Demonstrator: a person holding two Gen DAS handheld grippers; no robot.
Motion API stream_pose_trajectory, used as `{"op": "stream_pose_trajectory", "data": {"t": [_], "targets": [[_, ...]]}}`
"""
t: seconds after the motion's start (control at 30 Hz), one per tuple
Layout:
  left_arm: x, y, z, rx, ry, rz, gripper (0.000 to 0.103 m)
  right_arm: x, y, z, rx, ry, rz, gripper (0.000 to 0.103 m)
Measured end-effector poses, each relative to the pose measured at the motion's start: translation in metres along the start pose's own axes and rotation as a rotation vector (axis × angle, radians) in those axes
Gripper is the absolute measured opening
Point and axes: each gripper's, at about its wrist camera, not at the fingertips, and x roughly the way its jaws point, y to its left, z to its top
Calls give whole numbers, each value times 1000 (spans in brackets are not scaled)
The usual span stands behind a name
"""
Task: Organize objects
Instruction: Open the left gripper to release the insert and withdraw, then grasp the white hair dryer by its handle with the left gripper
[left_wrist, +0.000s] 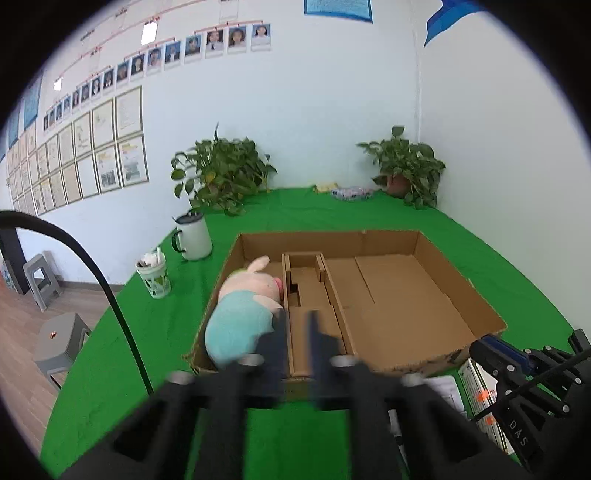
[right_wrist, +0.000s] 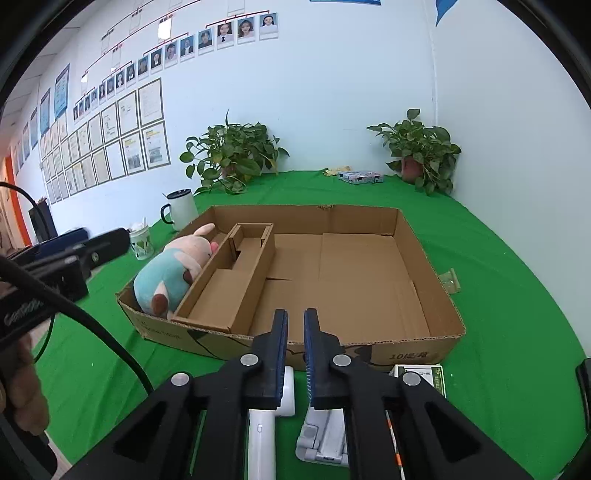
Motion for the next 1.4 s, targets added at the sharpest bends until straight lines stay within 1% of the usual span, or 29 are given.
{"op": "stream_pose_trajectory", "data": {"t": [0.03, 0.07, 0.1, 0.13, 0.17, 0.2, 0.23, 0.27, 0.33, 0.43, 0.5, 0.57, 0.63, 0.7, 0.8, 0.83, 0.87, 0.9, 1.0, 1.1, 1.17, 1.3, 1.37, 1.4], "targets": [[2, 2, -2, -17, 13, -18, 4, -2, 0, -2, -1, -1, -1, 7], [1, 3, -4, -27, 8, -13, 4, -6, 0, -4, 2, -5, 1, 7], [0, 4, -5, -30, -1, 7, 6, -7, 1, -4, 5, -10, 1, 8], [-1, 5, -6, -32, -4, 37, 25, -8, 0, -5, 4, -13, 1, 19], [-1, 6, -7, -37, 1, 57, 42, -7, 1, -5, -4, -8, -1, 53], [-2, 8, -7, -46, -8, 44, 75, -5, 2, -4, -17, -2, 4, 77], [-5, 9, -9, -59, -31, 26, 82, -7, 2, -7, -27, -3, 22, 101], [-9, 11, -10, -70, -47, 17, 82, -7, 3, -7, -31, -13, 27, 102], [-8, 10, -10, -58, -32, 14, 82, -9, 4, -10, -41, -15, 15, 102], [-3, 9, -14, -45, -2, 12, 82, -7, 1, -15, -25, 11, 39, 102], [1, 10, -16, -53, 26, -14, 82, -7, -3, -19, -11, 19, 58, 102], [3, 10, -20, -61, 47, -39, 82, -7, -6, -24, 6, 23, 94, 102], [7, 9, -25, -69, 79, -87, 82, -7, -6, -31, 8, 47, 157, 102], [17, 10, -32, -98, 139, -179, 82, -9, -2, -45, -7, 80, 222, 102], [35, 7, -45, -143, 227, -264, 82, -7, 6, -72, -20, 153, 316, 100], [41, 6, -49, -156, 254, -283, 81, -4, 9, -82, -15, 183, 335, 98], [47, 4, -55, -167, 285, -294, 81, -1, 11, -88, -10, 206, 340, 94], [51, 2, -58, -172, 309, -308, 81, 1, 12, -94, -6, 228, 344, 93], [59, -7, -67, -171, 347, -367, 81, 4, 15, -102, -9, 248, 339, 91], [67, -15, -73, -174, 380, -419, 81, 7, 15, -103, -27, 256, 305, 78], [72, -19, -76, -182, 405, -454, 81, 12, 15, -105, -29, 278, 291, 69], [78, -21, -80, -188, 433, -476, 80, 20, 15, -106, -32, 319, 271, 57], [81, -22, -83, -193, 444, -490, 80, 21, 17, -109, -44, 327, 258, 44], [82, -23, -84, -195, 451, -501, 79, 22, 18, -110, -58, 328, 237, 39]]}}
